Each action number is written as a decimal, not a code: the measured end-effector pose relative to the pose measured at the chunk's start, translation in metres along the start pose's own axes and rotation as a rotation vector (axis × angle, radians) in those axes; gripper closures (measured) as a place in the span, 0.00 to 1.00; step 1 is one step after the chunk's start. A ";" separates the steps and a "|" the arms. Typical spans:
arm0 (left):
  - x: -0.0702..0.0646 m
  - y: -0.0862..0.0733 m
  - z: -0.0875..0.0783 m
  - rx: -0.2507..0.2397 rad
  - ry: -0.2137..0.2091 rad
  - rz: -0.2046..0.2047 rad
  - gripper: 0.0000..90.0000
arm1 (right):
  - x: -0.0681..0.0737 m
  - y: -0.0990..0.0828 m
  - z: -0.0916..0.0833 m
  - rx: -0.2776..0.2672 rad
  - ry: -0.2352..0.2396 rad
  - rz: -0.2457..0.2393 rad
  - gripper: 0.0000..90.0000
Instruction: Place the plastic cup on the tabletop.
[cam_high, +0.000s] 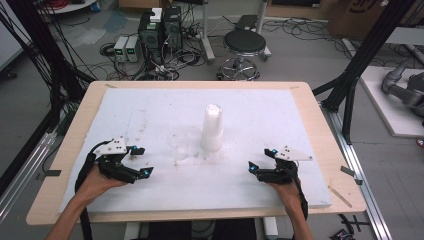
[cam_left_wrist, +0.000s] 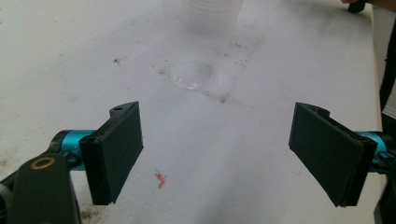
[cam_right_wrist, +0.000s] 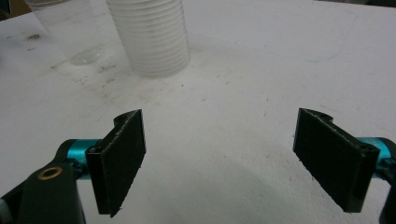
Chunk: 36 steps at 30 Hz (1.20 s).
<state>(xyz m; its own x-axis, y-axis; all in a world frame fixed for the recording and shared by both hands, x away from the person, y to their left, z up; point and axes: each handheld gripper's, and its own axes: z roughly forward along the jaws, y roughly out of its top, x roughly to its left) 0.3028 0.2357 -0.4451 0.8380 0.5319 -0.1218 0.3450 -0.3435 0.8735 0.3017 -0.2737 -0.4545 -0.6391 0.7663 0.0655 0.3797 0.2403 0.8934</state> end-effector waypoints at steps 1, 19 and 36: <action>0.000 0.000 0.000 0.000 0.000 0.000 0.19 | 0.000 0.000 0.000 0.000 0.000 0.000 0.19; -0.008 -0.024 0.002 -0.179 0.176 -0.035 0.19 | 0.001 -0.001 -0.003 -0.031 -0.013 0.003 0.19; -0.003 -0.033 -0.004 -0.242 0.163 -0.098 0.20 | 0.003 -0.003 -0.006 -0.065 -0.014 -0.014 0.19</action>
<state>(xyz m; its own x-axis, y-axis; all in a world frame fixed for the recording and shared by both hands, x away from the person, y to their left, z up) 0.2876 0.2483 -0.4717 0.7203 0.6771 -0.1508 0.2938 -0.1009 0.9505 0.2947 -0.2763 -0.4540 -0.6347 0.7713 0.0470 0.3258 0.2120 0.9214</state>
